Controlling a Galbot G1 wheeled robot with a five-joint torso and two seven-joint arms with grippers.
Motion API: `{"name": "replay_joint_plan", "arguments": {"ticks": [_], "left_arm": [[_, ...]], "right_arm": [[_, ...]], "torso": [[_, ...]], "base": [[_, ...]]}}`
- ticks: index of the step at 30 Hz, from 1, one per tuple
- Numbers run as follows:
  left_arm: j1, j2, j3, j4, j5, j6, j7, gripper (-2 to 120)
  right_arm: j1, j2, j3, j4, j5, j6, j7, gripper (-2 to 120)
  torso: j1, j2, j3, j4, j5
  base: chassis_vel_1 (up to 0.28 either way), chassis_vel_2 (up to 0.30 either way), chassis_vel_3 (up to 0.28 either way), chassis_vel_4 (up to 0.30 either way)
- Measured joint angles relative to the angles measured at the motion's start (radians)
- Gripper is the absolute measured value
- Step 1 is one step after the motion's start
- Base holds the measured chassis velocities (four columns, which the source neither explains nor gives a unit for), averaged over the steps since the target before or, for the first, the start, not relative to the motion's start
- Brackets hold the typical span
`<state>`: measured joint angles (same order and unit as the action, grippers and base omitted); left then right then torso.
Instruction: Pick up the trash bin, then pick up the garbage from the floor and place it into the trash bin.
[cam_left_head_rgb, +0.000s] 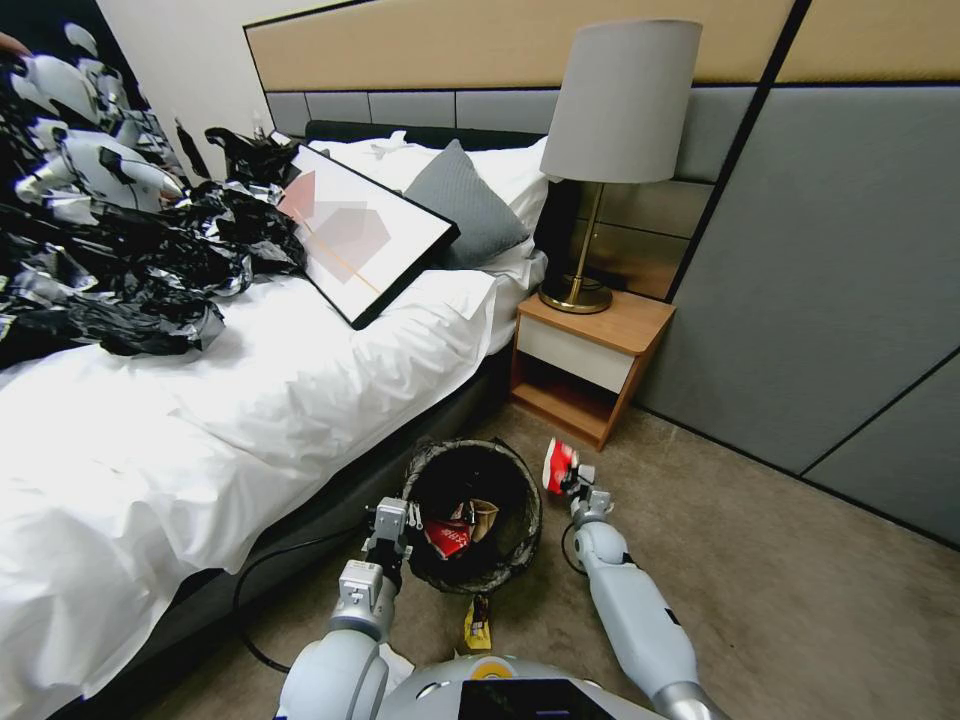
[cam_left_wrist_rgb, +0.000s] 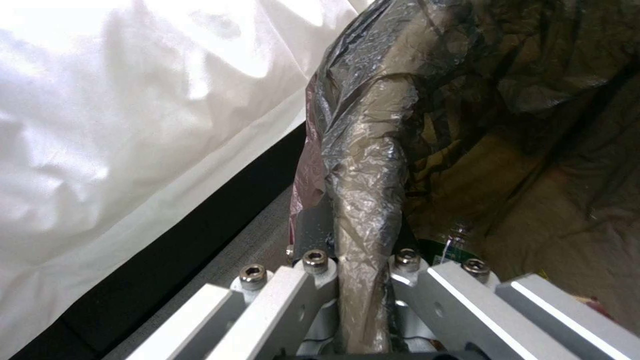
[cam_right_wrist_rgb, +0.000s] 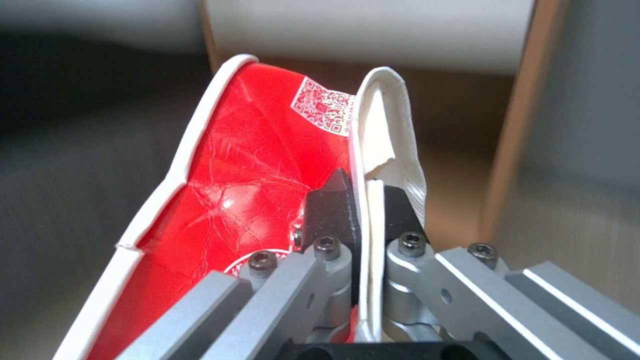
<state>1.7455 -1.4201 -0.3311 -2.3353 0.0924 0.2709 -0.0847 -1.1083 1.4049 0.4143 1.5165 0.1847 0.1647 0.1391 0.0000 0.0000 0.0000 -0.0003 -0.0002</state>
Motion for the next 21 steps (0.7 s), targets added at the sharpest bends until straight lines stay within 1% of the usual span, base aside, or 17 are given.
{"name": "replay_joint_plan", "arguments": {"ticks": [1,2,3,5,6,7,9,10,11,12,13,14,16,17,18,19,21], "left_arm": [[0.0,0.0,0.0,0.0,0.0,0.0,0.0,1],[0.0,0.0,0.0,0.0,-0.001,0.0,0.0,1],[0.0,0.0,0.0,0.0,-0.001,0.0,0.0,1],[0.0,0.001,0.0,0.0,-0.001,0.0,0.0,1],[-0.001,0.001,0.0,0.0,-0.001,0.0,0.0,1],[-0.001,0.001,0.001,0.0,-0.001,0.0,0.0,1],[-0.001,0.0,0.002,0.0,-0.001,0.0,0.0,1],[-0.002,0.0,0.003,0.001,-0.002,0.0,0.0,1],[-0.002,0.0,0.004,0.001,-0.002,0.0,0.0,1],[-0.002,0.0,0.004,0.001,-0.002,0.0,0.0,1],[-0.002,0.0,0.004,0.001,-0.002,0.0,0.0,1],[-0.002,0.0,0.004,0.001,-0.002,0.0,0.0,1],[-0.003,0.002,0.003,0.002,-0.003,0.0,0.0,1],[-0.004,0.002,0.002,0.004,-0.003,0.0,0.0,1],[-0.004,0.002,0.002,0.004,-0.003,0.0,0.0,1],[-0.005,0.003,0.002,0.005,-0.004,0.0,0.0,1],[-0.007,0.003,0.002,0.005,-0.005,0.0,0.0,1]], "right_arm": [[0.0,0.0,0.0,0.0,0.0,0.0,0.0,0],[-0.023,-0.006,-0.004,0.083,0.01,0.006,-0.018,0],[-0.03,-0.009,-0.006,0.111,0.014,0.008,-0.026,0],[-0.034,-0.01,-0.007,0.124,0.016,0.009,-0.031,0],[-0.07,-0.023,-0.017,0.246,0.031,0.026,-0.076,0],[-0.087,-0.028,-0.025,0.303,0.039,0.04,-0.104,0],[-0.095,-0.031,-0.028,0.329,0.044,0.049,-0.122,0],[-0.123,-0.04,-0.037,0.402,0.061,0.081,-0.194,0],[-0.14,-0.045,-0.042,0.443,0.071,0.102,-0.245,0],[-0.147,-0.048,-0.043,0.459,0.075,0.109,-0.266,0],[-0.176,-0.059,-0.053,0.515,0.096,0.134,-0.338,0],[-0.176,-0.059,-0.053,0.515,0.096,0.134,-0.338,0],[-0.237,-0.084,-0.082,0.592,0.142,0.156,-0.433,0],[-0.281,-0.107,-0.124,0.625,0.177,0.151,-0.448,0],[-0.281,-0.107,-0.124,0.625,0.177,0.151,-0.448,0],[-0.323,-0.136,-0.176,0.651,0.215,0.136,-0.444,0],[-0.367,-0.163,-0.229,0.655,0.206,0.134,-0.441,0]], "torso": [[0.0,0.0,0.0,0.0,0.0],[0.0,0.0,0.0,0.0003,0.0006],[0.0,0.0,0.0,0.0002,0.0005],[0.0,0.0,0.0,0.0002,0.0004],[0.0,0.0,0.0,0.0,-0.0001],[0.0,0.0,0.0,0.0005,0.0004],[0.0,0.0,0.0,0.0005,0.0004],[0.0,0.0,0.0,0.0003,-0.0001],[0.0,0.0,0.0,0.0003,0.0005],[0.0,0.0,0.0,0.0003,0.0005],[0.0,0.0,0.0,0.0002,0.0],[0.0,0.0,0.0,0.0002,0.0],[0.0,0.0,0.0,0.0002,0.0002],[0.0,0.0,0.0,0.0001,0.0002],[0.0,0.0,0.0,0.0001,0.0002],[0.0,0.0,0.0,0.0002,0.0],[0.0,0.0,0.0,0.0002,0.0002]], "base": [[0.0,0.0,0.0,0.0],[0.0,0.0,0.0,0.0],[0.0,0.0,0.0,0.0],[0.0,0.0,0.0,0.0],[0.0,0.0,0.0,0.0],[0.0,0.0,0.0,0.0],[0.0,0.0,0.0,0.0],[0.0,0.0,0.0,0.0],[0.0,0.0,0.0,0.0],[0.0,0.0,0.0,0.0],[0.0,0.0,0.0,0.0],[0.0,0.0,0.0,0.0],[0.0,0.0,0.0,0.0],[0.0,0.0,0.0,0.0],[0.0,0.0,0.0,0.0],[0.0,0.0,0.0,0.0],[0.0,0.0,0.0,0.0]]}}
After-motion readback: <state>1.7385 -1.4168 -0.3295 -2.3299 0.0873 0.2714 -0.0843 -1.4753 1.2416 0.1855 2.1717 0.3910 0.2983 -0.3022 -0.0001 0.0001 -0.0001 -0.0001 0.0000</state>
